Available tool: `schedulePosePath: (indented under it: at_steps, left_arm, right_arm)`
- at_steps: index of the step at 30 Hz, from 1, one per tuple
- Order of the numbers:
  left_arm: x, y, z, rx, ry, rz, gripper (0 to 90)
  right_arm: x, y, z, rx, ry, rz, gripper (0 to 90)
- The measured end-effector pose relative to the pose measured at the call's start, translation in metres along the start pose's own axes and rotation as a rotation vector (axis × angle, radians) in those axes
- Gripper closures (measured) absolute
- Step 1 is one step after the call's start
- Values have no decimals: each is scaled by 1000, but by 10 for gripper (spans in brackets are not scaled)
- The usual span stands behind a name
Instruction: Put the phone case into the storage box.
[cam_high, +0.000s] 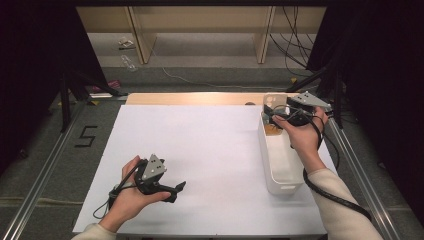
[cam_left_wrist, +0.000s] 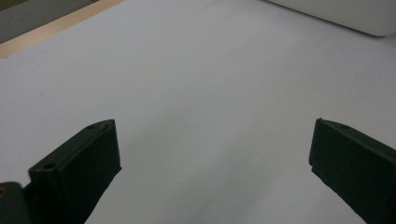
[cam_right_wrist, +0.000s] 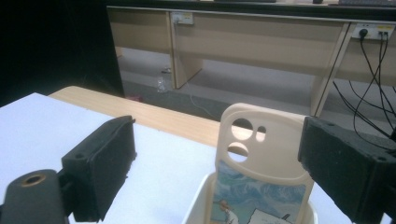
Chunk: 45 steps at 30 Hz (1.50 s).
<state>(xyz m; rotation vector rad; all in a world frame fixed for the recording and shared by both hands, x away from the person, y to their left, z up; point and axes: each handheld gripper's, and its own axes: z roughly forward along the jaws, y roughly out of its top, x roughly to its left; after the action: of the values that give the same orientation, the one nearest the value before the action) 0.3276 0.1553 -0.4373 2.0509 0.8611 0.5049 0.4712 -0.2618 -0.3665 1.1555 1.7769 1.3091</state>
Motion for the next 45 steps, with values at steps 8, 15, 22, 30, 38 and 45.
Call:
schedulePosePath:
  at_steps: [8, 15, 22, 30, 38, 45]
  left_arm:
    - [0, 0, 0, -1, 1, 0, 14]
    - [0, 1, -1, -2, 0, -2, 14]
    - [1, 1, -1, -8, 2, -5, 14]
    - [2, 1, -2, -11, 3, -7, 14]
    - [2, 1, -3, -15, 4, -7, 14]
    - [2, 1, -3, -17, 4, -9, 14]
  right_arm:
    - [2, -3, -8, 13, 28, -4, 129]
    - [6, -5, -17, 13, 46, -9, 129]
    - [9, -8, -24, 26, 64, -28, 143]
    - [13, -12, -32, 34, 100, -42, 142]
    - [16, -18, -45, 40, 141, -45, 136]
    - [17, -24, -55, 57, 159, -49, 128]
